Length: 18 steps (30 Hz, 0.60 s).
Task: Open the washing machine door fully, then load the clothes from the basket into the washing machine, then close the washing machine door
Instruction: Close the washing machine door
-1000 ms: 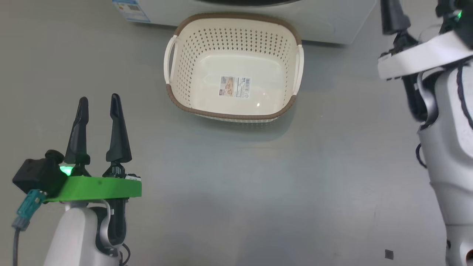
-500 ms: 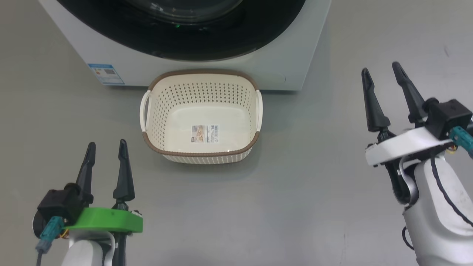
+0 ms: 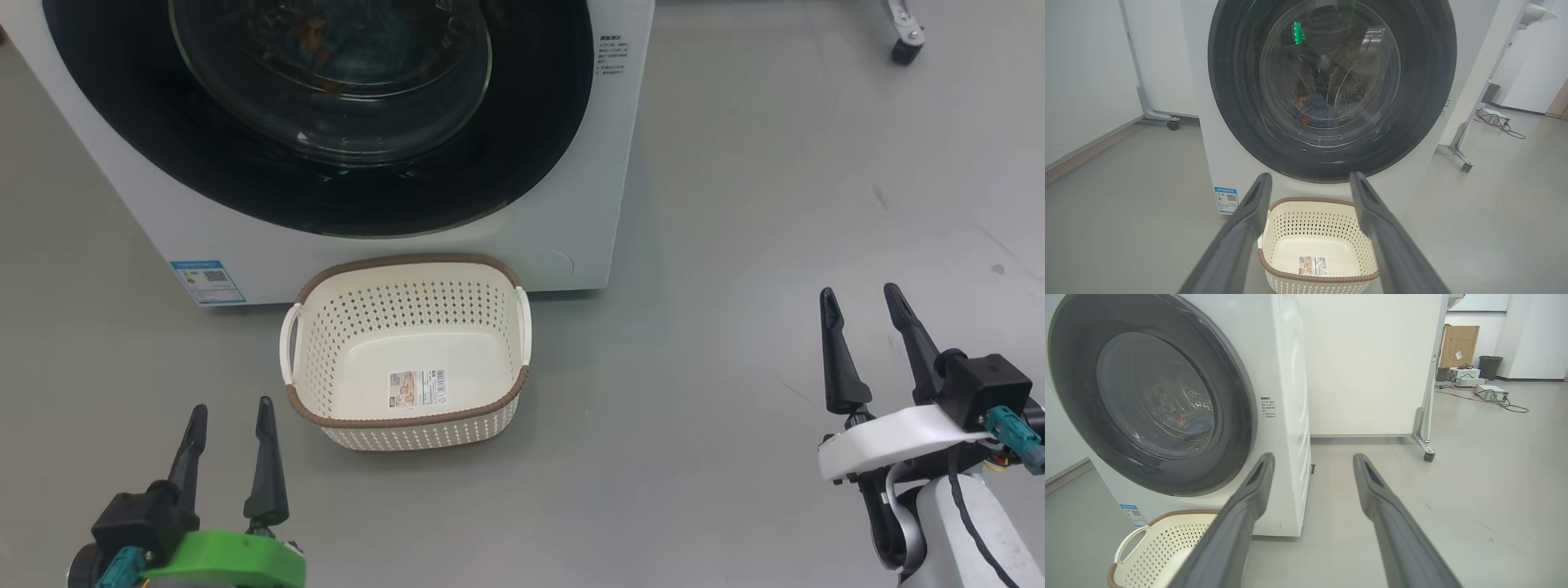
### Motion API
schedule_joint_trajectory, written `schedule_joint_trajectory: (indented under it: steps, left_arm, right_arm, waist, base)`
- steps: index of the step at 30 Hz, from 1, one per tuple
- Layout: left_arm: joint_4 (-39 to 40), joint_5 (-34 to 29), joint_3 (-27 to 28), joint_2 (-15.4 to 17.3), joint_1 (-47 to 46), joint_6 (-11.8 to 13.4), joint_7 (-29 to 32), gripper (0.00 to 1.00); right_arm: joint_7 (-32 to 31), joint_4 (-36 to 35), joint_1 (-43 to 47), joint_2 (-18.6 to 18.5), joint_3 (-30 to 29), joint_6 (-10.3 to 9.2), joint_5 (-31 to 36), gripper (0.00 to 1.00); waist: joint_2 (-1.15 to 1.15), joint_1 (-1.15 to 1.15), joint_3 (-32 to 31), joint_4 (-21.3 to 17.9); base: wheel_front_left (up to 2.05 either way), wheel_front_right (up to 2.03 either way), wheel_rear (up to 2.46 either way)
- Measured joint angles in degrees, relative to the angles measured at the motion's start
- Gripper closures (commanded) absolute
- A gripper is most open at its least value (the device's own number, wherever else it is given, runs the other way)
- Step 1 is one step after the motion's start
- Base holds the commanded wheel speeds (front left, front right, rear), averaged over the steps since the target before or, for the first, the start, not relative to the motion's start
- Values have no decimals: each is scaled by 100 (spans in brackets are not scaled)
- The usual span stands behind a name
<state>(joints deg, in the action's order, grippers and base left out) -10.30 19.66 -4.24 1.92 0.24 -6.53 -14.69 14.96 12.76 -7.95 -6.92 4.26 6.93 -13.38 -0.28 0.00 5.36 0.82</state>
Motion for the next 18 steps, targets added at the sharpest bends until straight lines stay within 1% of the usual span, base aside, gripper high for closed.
schedule_joint_trajectory:
  steps: [2,9,18]
  left_arm:
    - [3,-58,79,11,86,1,0,0]
    - [68,-98,249,11,250,12,0,0]
    - [121,-100,255,12,387,26,0,0]
  right_arm:
    - [0,-52,158,56,-49,0,41,0]
    - [0,-129,479,164,-125,0,112,0]
    - [0,-207,760,265,-311,0,200,0]
  waist:
    - [0,0,-104,-116]
    - [0,0,-267,-337]
    - [0,0,-379,-451]
  base:
    - [0,0,0]
    - [0,0,0]
    - [0,0,0]
